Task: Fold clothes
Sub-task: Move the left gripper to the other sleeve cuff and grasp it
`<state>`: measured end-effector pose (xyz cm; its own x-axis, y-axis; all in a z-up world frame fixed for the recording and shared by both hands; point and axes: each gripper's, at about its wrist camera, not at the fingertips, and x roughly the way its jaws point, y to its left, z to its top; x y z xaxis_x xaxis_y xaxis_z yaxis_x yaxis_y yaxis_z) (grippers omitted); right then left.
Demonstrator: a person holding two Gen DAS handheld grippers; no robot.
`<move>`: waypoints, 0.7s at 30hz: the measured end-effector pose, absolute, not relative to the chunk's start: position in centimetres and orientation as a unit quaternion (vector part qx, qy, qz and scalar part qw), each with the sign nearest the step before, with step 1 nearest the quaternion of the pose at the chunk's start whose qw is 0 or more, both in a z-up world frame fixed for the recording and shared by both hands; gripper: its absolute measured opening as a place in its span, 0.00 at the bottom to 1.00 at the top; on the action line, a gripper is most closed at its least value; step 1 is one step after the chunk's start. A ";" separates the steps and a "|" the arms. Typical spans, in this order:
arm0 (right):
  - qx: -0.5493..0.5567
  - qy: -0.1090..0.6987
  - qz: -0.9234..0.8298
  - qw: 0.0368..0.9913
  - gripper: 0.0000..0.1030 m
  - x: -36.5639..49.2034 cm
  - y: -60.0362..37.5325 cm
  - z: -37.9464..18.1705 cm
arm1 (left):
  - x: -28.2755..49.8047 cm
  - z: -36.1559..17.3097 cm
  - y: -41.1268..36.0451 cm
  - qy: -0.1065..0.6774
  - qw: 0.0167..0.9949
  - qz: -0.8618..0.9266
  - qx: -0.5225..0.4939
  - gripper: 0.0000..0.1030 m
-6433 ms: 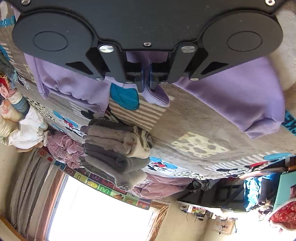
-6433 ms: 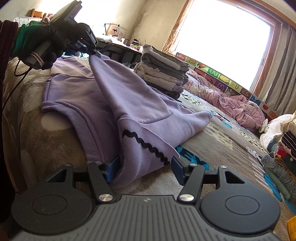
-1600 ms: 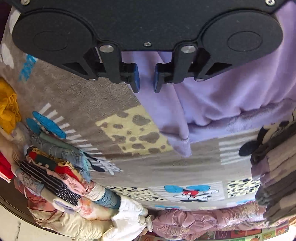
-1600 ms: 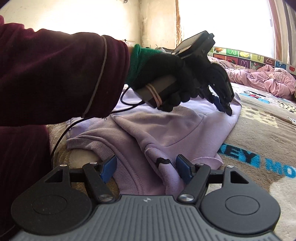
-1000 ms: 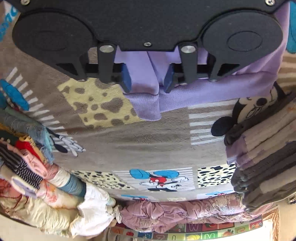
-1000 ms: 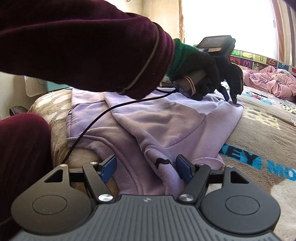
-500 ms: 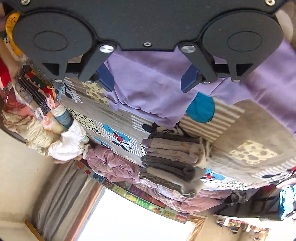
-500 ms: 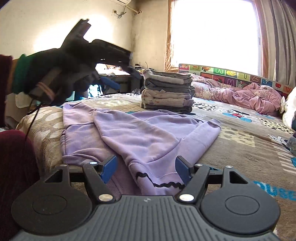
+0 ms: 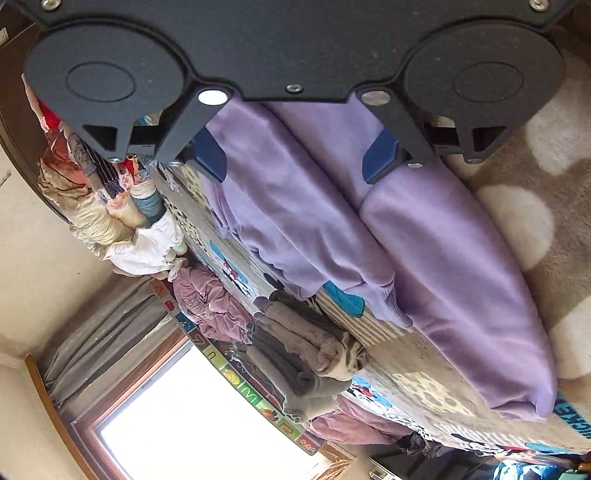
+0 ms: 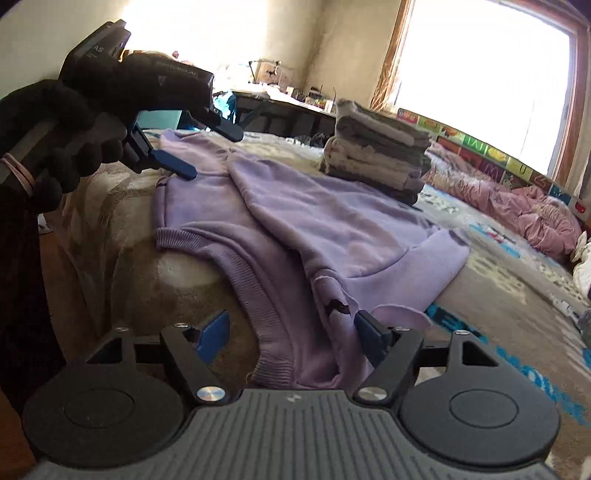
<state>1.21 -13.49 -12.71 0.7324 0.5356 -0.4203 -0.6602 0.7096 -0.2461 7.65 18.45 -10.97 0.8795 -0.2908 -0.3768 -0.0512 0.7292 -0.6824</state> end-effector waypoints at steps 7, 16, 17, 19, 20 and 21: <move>-0.220 0.192 0.366 0.883 0.83 0.6 -12.5 -14.4 | 7.9 -10.8 18.5 0.226 0.901 -0.070 -0.364 0.78; -0.143 0.151 0.339 0.917 0.68 0.5 -15.9 -11.2 | 10.1 -11.5 19.4 0.228 0.902 0.019 -0.365 0.72; -0.143 0.154 0.336 0.918 0.68 0.8 -16.0 -11.3 | 10.5 -11.6 19.6 0.226 0.901 0.027 -0.368 0.71; -0.141 0.156 0.340 0.916 0.68 1.2 -15.9 -11.6 | 11.3 -11.7 19.9 0.222 0.900 0.041 -0.372 0.65; -0.141 0.154 0.342 0.916 0.68 1.3 -15.8 -11.7 | 11.7 -11.7 20.0 0.220 0.900 0.047 -0.373 0.61; -0.142 0.153 0.344 0.916 0.68 1.5 -15.6 -11.9 | 12.1 -11.7 20.1 0.218 0.899 0.053 -0.375 0.57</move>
